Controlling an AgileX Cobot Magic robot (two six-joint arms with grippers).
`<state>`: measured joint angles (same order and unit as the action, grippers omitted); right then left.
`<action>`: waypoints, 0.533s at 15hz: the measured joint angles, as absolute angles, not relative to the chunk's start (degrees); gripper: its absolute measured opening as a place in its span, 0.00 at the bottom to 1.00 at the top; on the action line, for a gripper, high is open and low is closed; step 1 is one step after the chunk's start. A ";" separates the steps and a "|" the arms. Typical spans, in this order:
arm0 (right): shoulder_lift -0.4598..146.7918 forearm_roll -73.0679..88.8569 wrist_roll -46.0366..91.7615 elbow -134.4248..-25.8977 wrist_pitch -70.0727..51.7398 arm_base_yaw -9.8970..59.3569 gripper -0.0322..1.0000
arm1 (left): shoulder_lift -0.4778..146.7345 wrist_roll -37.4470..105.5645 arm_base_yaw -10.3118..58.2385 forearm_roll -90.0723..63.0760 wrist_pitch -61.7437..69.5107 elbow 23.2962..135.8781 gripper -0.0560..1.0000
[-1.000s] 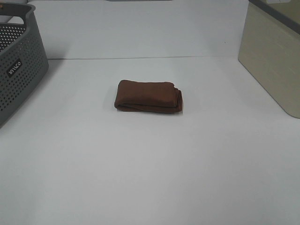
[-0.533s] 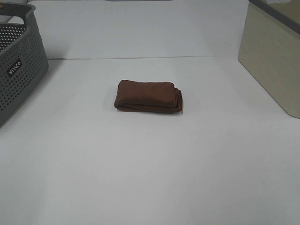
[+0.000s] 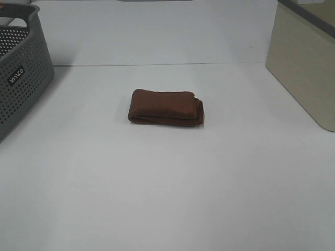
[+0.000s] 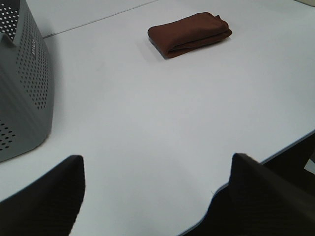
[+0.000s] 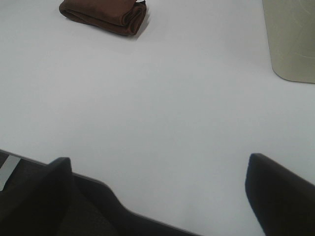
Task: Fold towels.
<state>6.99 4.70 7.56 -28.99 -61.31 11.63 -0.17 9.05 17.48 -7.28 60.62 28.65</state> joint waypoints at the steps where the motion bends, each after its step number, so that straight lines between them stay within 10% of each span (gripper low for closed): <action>1: 6.99 4.70 7.56 -28.99 -61.31 11.63 0.89 | -0.17 9.05 17.48 -7.28 60.62 28.65 0.78; 8: 6.99 4.70 7.56 -28.99 -61.31 2.92 0.89 | -0.17 9.05 5.39 -7.22 60.62 28.65 0.78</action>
